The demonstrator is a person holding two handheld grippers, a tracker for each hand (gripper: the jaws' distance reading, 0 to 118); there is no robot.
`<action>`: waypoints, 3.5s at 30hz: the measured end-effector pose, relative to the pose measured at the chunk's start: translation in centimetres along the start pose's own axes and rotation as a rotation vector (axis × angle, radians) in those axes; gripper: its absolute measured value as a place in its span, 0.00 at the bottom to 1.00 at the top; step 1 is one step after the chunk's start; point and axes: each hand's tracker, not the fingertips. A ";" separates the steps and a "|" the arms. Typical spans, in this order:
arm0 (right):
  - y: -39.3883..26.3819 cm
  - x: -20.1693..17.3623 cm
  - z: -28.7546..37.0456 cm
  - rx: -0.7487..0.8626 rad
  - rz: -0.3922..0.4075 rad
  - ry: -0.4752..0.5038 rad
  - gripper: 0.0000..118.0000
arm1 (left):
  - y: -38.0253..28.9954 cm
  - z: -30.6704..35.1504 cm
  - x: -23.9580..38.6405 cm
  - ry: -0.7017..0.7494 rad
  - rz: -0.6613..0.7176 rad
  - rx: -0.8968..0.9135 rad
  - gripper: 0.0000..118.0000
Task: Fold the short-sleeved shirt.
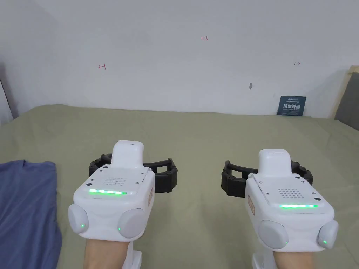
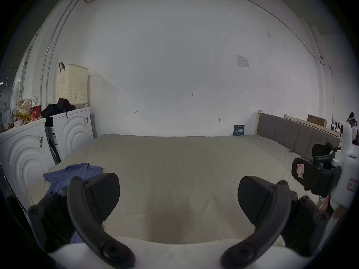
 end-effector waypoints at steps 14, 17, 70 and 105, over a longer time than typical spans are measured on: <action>0.0 -0.2 -1.1 0.034 0.008 0.010 1.00 | 0.4 -1.1 0.1 0.029 0.001 0.038 1.00; 0.0 -0.3 -1.5 0.024 0.019 0.007 1.00 | 0.4 -1.5 0.2 0.042 -0.004 0.032 1.00; -0.4 -0.3 -1.6 -0.005 0.009 -0.017 1.00 | 0.1 -1.2 0.2 0.003 0.005 -0.008 1.00; -0.5 0.0 -1.5 -0.017 0.007 -0.016 1.00 | 0.1 -1.0 0.5 0.011 -0.002 -0.008 1.00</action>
